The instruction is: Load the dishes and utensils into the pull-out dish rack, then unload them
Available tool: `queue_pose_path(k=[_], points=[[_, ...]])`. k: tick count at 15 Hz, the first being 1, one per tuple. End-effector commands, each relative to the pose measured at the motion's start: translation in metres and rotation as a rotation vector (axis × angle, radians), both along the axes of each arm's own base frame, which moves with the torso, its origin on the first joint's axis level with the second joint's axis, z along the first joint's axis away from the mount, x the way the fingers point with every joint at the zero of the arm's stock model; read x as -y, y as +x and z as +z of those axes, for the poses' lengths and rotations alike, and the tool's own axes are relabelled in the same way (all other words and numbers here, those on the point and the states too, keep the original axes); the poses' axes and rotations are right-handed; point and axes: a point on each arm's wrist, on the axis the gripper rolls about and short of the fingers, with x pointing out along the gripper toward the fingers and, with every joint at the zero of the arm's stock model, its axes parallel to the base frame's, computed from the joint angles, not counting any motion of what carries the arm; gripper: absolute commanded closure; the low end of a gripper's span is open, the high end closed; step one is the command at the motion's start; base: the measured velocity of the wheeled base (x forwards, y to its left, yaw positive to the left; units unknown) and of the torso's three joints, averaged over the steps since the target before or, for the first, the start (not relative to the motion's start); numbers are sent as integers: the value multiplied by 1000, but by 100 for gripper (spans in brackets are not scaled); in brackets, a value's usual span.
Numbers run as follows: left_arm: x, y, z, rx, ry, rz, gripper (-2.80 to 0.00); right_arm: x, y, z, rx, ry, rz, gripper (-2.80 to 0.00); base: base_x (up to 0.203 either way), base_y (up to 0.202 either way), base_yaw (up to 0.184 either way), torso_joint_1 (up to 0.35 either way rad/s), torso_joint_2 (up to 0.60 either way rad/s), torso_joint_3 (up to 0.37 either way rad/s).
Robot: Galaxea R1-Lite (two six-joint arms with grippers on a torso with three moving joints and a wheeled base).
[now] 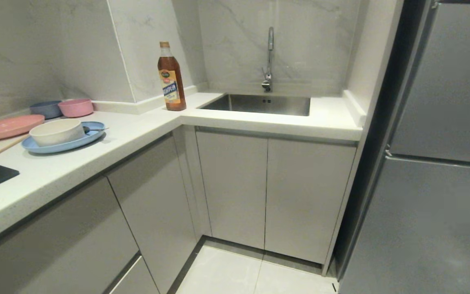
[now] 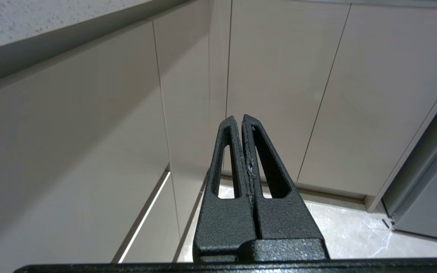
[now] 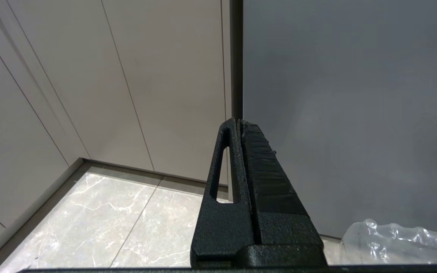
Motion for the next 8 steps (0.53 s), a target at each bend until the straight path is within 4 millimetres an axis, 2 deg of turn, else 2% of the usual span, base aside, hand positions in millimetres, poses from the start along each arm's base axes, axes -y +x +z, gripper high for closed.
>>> queue_pose_path(k=[1, 8], points=[[0, 1, -3, -12, 0, 0, 0, 0, 0, 0, -1, 2, -1, 0, 0, 0, 0, 0, 0, 0], [0, 1, -3, -12, -2, 0, 0, 0, 0, 0, 1, 31, -15, 0, 0, 0, 0, 0, 0, 0]])
